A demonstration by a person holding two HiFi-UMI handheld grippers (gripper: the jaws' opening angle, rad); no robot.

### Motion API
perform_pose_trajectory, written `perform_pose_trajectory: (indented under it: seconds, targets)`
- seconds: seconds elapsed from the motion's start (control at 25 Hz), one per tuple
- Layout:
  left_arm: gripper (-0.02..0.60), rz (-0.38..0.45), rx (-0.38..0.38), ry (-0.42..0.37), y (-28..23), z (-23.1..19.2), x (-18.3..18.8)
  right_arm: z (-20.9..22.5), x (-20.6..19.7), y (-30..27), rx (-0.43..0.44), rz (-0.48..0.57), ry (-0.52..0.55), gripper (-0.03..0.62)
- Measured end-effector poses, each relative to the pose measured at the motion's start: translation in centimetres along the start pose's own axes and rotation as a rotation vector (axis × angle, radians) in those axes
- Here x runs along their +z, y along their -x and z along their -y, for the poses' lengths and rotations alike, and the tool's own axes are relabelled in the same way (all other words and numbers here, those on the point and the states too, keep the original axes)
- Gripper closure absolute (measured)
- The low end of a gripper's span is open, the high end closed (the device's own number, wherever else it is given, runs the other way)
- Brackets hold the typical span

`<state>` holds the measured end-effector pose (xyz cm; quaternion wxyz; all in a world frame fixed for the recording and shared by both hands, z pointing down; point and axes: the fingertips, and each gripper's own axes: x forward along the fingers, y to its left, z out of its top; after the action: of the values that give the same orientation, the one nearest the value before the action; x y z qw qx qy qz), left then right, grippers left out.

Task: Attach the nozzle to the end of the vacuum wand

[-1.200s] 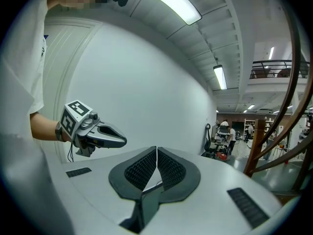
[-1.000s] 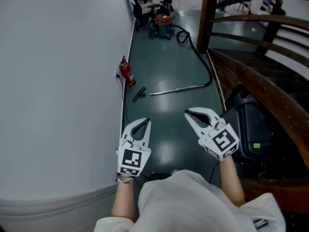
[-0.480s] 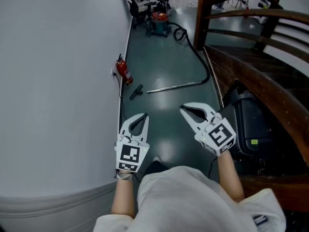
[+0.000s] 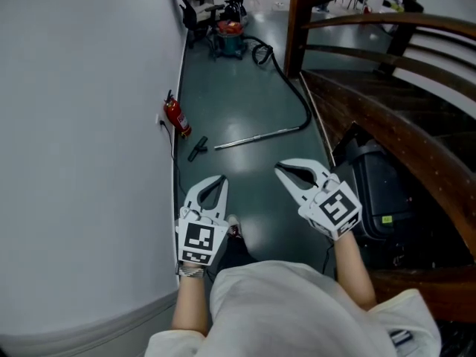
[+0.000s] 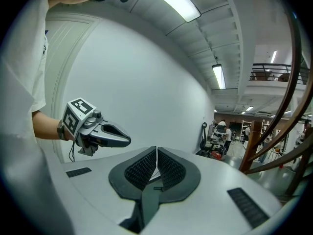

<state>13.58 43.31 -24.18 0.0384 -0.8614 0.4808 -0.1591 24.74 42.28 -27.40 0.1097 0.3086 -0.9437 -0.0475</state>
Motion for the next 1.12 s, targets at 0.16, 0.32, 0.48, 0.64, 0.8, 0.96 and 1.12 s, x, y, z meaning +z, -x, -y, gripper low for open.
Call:
perform_pose_trajectory:
  seconds: [0.16,0.32,0.48,0.64,0.8,0.96,1.12]
  targets:
    - [0.584,0.004,-0.025,0.003,-2.6,-2.3,-0.3,2.2,0.2,-2.5,-0.015,-0.003,0.006,0.566]
    - [0.584,0.008,-0.038,-0.003,-5.0,-5.7,0.0,4.7,1.0,-5.5,-0.036,-0.003,0.002,0.566]
    - [0.584,0.006,-0.034,0.000,-7.1,-9.4,0.4,7.3,2.1,-8.4,-0.052,0.000,-0.007,0.566]
    - [0.584,-0.002,-0.036,0.001,-8.9,-12.7,0.1,8.8,2.5,-11.9,-0.042,-0.010,0.000,0.566]
    - [0.584,-0.012,-0.026,0.015,-10.4,-16.0,-0.7,10.0,2.6,-15.3,-0.033,-0.024,0.000,0.566]
    - [0.584,-0.028,-0.019,0.032,-11.9,-19.1,-1.9,11.5,2.3,-18.3,-0.037,-0.038,-0.008,0.566]
    - [0.584,-0.034,-0.018,0.043,-13.4,-22.1,-2.7,12.8,1.9,-21.4,-0.038,-0.055,-0.018,0.566]
